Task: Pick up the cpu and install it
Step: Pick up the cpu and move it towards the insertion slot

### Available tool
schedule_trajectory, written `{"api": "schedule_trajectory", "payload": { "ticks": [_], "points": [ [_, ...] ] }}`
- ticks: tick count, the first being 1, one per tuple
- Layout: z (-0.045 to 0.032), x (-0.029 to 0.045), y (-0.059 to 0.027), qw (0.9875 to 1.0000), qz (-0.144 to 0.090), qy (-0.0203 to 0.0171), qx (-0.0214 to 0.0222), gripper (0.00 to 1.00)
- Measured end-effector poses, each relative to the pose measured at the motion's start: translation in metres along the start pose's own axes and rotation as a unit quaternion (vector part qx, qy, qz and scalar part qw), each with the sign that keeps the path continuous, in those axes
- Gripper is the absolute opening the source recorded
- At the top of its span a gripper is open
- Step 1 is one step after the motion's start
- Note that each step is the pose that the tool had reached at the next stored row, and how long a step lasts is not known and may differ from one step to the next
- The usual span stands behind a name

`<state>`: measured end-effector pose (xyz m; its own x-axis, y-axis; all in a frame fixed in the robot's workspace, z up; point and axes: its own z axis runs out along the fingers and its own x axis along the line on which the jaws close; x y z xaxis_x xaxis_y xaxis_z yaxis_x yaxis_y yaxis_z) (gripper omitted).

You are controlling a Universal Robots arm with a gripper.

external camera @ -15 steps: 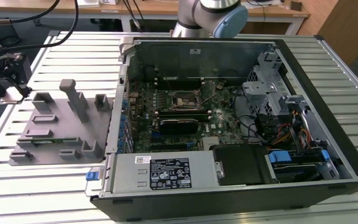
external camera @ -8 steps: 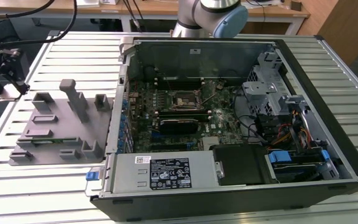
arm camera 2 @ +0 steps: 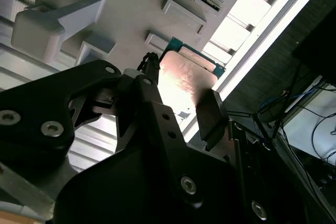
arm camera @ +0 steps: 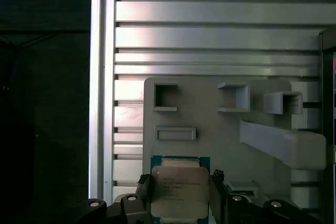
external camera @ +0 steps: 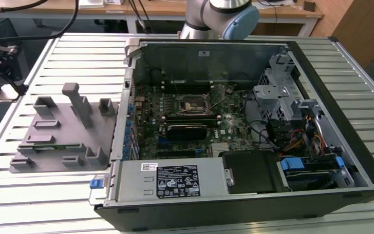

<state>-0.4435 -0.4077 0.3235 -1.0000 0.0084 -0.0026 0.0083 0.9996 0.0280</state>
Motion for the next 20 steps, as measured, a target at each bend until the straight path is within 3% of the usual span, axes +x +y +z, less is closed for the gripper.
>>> {"api": "schedule_trajectory", "payload": {
  "ticks": [20],
  "points": [
    [-0.0252,0.0015,0.0007,1.0,0.0,-0.0031,0.0,0.53]
  ]
}}
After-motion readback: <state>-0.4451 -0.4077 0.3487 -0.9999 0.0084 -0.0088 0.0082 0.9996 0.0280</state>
